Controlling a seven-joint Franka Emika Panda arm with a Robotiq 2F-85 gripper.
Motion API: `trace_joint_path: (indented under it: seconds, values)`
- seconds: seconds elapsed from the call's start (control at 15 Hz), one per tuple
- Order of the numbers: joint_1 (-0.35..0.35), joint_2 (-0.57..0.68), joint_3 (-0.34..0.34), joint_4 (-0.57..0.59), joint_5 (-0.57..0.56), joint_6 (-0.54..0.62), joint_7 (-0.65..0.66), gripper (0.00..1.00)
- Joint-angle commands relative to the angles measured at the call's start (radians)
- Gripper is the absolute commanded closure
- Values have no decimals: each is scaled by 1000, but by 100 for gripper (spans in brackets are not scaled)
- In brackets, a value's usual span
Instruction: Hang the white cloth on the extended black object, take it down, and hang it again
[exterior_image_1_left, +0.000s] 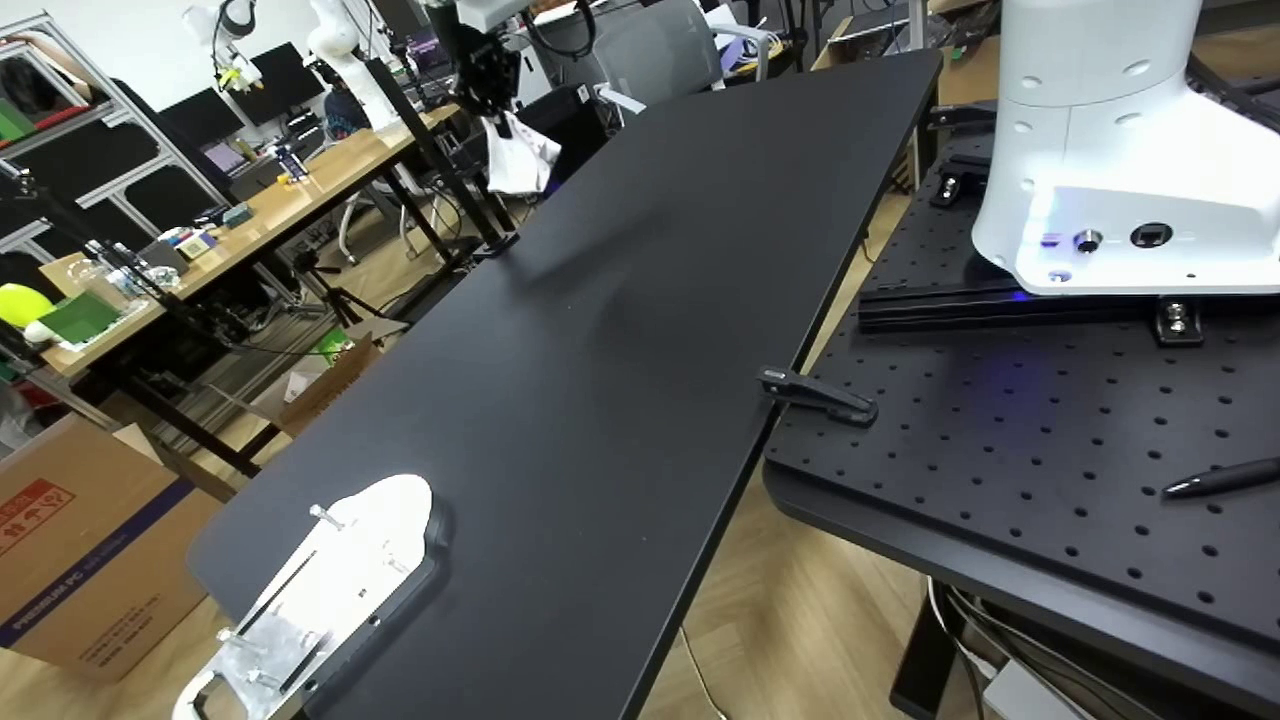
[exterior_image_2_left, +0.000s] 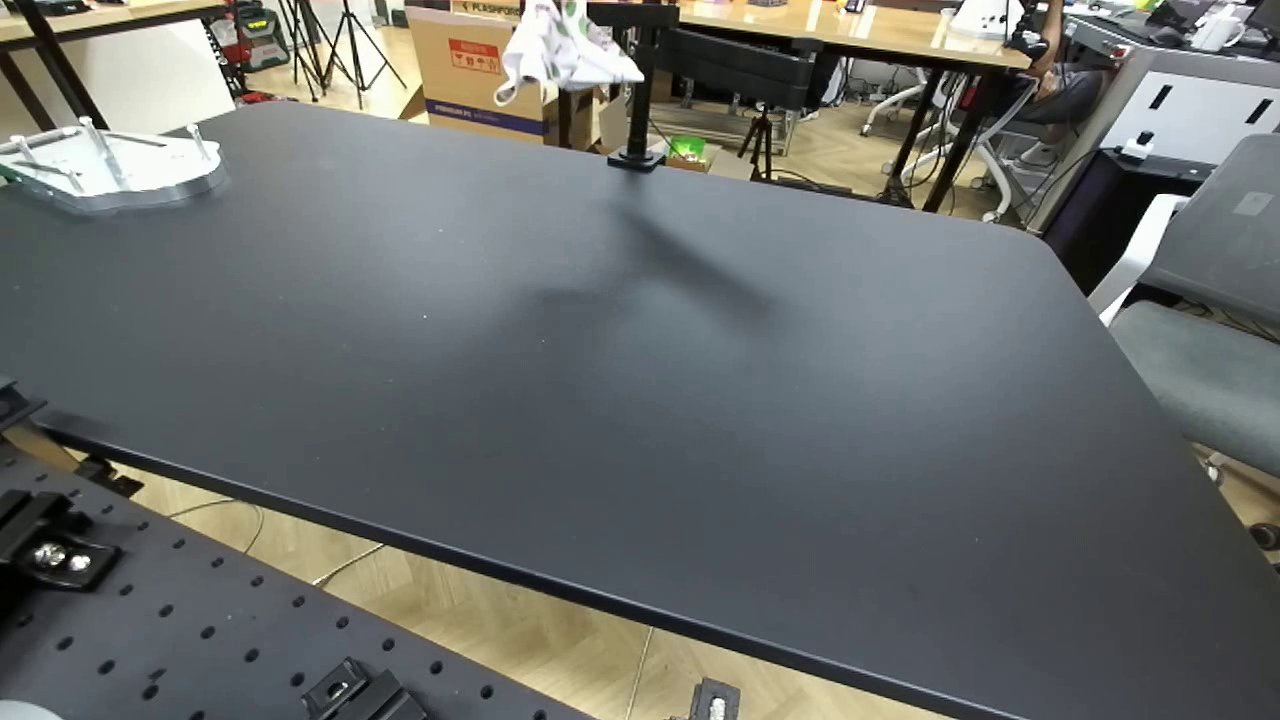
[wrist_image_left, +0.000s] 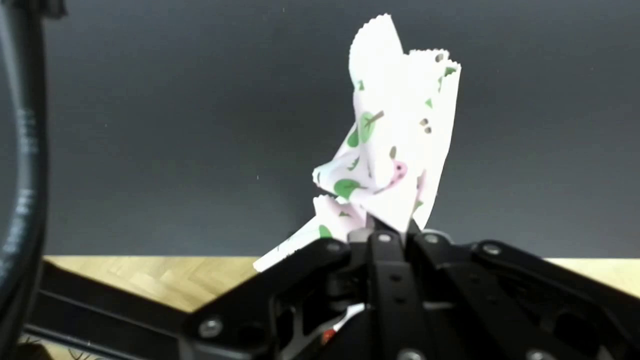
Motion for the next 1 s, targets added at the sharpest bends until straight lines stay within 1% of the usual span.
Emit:
trace_joint_path:
  seconds: [0.0,0.13,0.2,0.27,0.4,0.93]
  values:
    - [2,-3,5,39,-3,-27,1,97]
    - [8,-5,8,90,-3,-63,1,97]
    - [9,-4,8,97,-3,-70,1,97]
    - [9,-3,8,97,-3,-70,1,99]
    - [13,3,2,93,-21,-59,10,99]
    - [47,27,-4,183,-164,-63,25,99]
